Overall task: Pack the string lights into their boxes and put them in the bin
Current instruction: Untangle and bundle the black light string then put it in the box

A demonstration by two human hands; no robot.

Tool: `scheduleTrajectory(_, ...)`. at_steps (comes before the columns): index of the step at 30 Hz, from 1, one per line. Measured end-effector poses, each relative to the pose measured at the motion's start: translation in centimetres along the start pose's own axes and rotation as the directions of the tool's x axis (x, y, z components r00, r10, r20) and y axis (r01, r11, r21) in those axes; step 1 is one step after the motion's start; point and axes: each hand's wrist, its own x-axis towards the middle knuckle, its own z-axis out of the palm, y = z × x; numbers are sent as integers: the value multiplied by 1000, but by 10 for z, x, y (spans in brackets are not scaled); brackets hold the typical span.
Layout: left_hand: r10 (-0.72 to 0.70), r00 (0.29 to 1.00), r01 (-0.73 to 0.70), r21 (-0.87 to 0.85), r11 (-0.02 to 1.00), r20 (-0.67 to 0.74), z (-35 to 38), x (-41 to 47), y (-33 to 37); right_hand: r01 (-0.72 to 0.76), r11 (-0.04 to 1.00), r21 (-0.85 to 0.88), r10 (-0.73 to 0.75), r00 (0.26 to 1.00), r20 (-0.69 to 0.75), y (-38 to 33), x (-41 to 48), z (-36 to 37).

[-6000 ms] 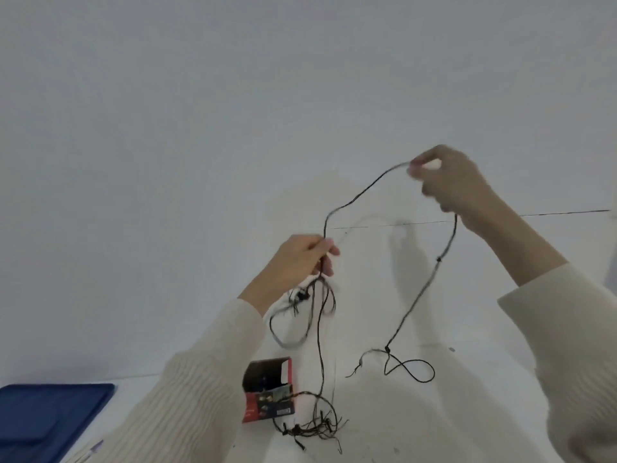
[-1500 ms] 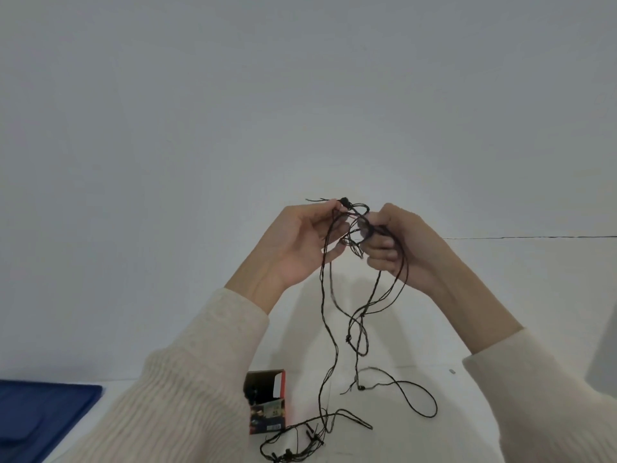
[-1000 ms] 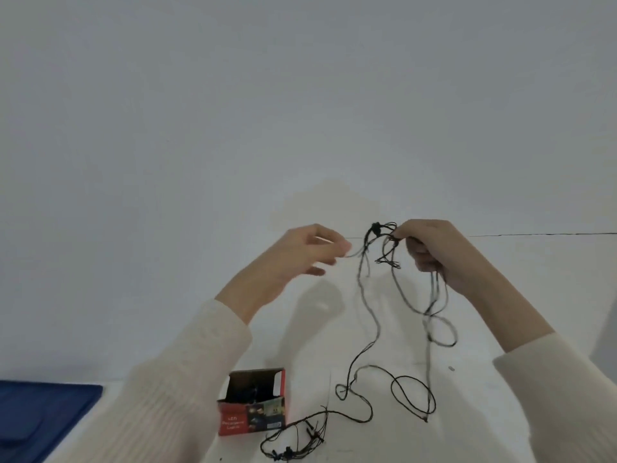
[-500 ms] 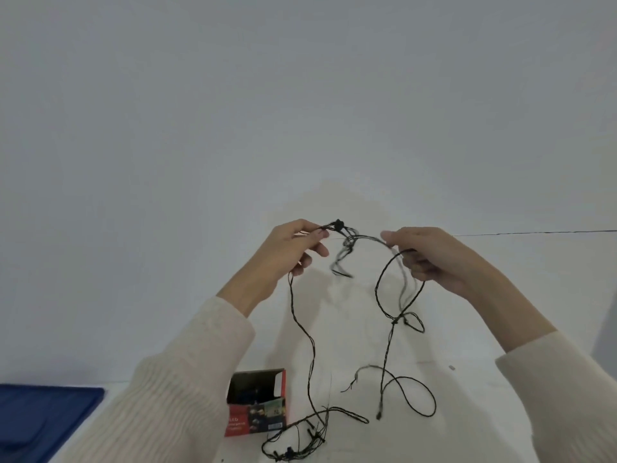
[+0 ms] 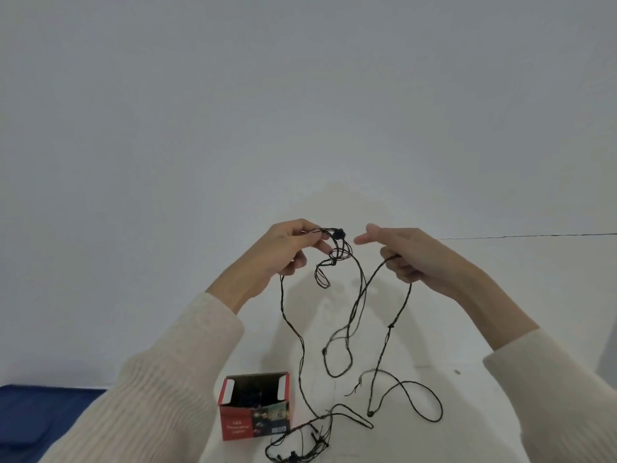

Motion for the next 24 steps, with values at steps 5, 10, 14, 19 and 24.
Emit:
scheduleTrajectory(5, -8, 1000, 7, -119, 993, -10, 5, 3, -2, 46, 984, -170, -31, 996, 87, -4, -3, 13)
scheduleTrajectory(10, -30, 998, 29, -18, 999, -64, -6, 2, -13, 32, 987, -157, -44, 996, -71, -2, -4, -1)
scheduleTrajectory(14, -1, 996, 2, 8, 1000, -91, -7, 2, -22, 27, 985, -172, -60, 979, -192, 3, -2, -1)
scheduleTrajectory(19, -30, 990, 28, -15, 999, -134, -14, 3, -30, 38, 995, -92, -69, 927, -368, 5, 0, -12)
scheduleTrajectory(24, -87, 974, 85, -19, 996, -209, -30, 4, -45, 5, 1000, -5, -7, 863, -505, 10, 1, -32)
